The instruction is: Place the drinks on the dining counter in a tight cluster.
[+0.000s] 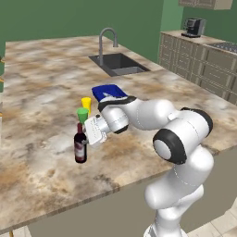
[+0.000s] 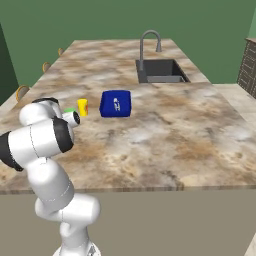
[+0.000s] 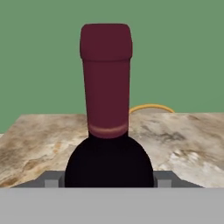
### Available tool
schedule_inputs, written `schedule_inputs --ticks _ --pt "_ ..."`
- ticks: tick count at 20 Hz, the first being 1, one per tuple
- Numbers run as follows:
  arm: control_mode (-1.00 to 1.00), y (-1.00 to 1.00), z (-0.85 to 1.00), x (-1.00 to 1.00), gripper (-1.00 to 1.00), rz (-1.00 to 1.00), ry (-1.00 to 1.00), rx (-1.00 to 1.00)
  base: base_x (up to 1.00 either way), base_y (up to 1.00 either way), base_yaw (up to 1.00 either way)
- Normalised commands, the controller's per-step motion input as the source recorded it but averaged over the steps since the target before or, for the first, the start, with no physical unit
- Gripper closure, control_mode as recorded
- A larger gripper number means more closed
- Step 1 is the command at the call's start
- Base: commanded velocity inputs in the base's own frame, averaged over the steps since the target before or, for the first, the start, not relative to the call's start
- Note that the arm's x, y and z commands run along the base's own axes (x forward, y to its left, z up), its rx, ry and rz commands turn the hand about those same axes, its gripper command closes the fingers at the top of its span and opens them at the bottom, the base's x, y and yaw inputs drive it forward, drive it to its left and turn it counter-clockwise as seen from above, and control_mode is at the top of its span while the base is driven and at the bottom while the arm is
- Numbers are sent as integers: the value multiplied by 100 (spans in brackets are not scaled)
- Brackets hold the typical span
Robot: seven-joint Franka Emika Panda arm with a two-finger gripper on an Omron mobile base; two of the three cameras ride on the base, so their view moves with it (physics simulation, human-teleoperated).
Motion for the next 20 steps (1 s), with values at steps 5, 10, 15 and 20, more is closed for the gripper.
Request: schedule_inputs --ticks 5,10,15,20 --pt "-100 0 0 0 -100 0 0 0 0 0 0" --pt "-100 -1 0 0 -100 0 0 0 0 0 0" --pt "-100 -15 1 0 -100 0 0 0 0 0 0" --pt "-100 -21 1 0 -100 0 0 0 0 0 0"
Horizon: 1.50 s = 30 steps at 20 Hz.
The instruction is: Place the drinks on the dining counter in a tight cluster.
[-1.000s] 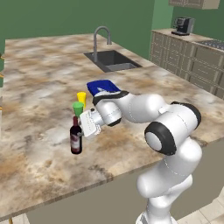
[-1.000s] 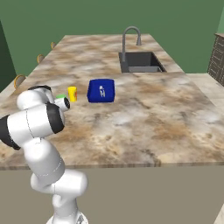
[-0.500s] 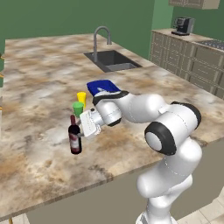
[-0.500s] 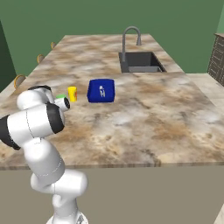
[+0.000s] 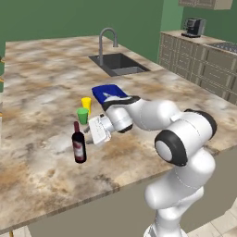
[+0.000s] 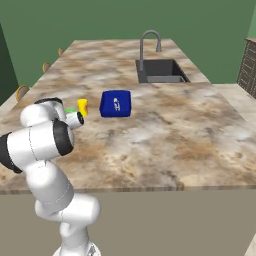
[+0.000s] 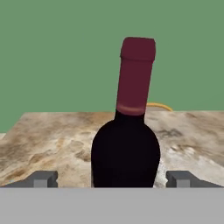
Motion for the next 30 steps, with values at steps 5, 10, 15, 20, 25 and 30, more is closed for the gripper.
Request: schedule_inputs --ticks 5,10,15,20,25,30 --pt "-100 -55 14 0 -100 -2 0 2 0 0 0" --pt "-100 -72 32 0 -100 -12 4 1 0 0 0" --pt "-100 -25 44 26 -100 -27 26 -11 0 0 0" --pt "-100 -38 28 15 -100 -41 33 -21 0 0 0" --pt "-100 -46 0 48 -100 -49 24 -35 0 0 0" --pt "-100 -52 6 45 -100 -54 17 -34 0 0 0"
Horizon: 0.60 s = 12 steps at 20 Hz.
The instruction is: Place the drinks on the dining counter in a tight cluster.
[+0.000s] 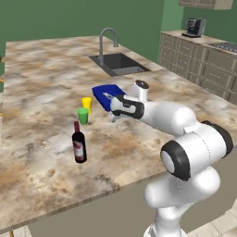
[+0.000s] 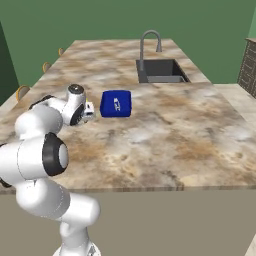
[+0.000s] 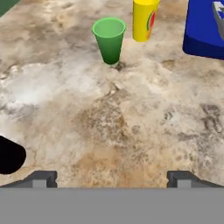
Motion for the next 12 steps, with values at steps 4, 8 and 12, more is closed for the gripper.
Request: schedule_inputs --ticks 4,8,12 --pt "-100 -31 24 17 -100 -43 11 -20 0 0 0" --pt "-100 1 60 -60 -100 -5 0 -1 0 0 0" --pt "-100 -25 63 -77 -100 0 -6 3 0 0 0"
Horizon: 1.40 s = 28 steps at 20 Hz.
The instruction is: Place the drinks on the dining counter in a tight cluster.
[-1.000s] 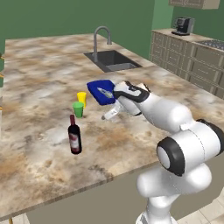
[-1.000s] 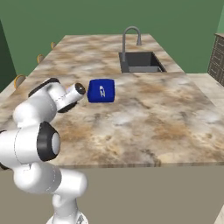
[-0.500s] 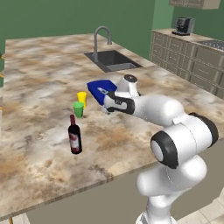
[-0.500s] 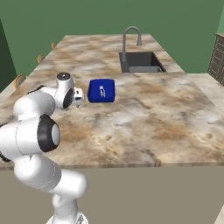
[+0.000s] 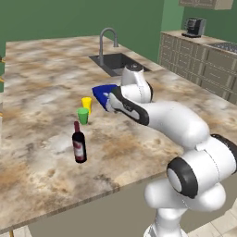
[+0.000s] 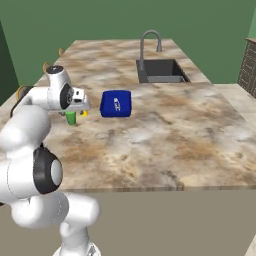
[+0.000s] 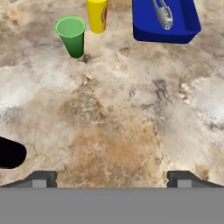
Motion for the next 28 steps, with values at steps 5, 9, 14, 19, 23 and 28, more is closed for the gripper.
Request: schedule_inputs --ticks 5,9,14,19,23,28 --pt "-100 -60 37 -66 -100 0 -1 3 0 0 0" --pt "-100 -38 12 -54 -100 0 0 0 0 0 0" --pt "-100 -13 6 -22 -100 0 0 0 0 0 0" --pt "-100 0 0 0 -100 0 0 0 0 0 0" --pt "100 0 0 0 -100 0 0 0 -11 -8 0" --pt "100 0 0 0 -100 0 0 0 -53 -42 -2"
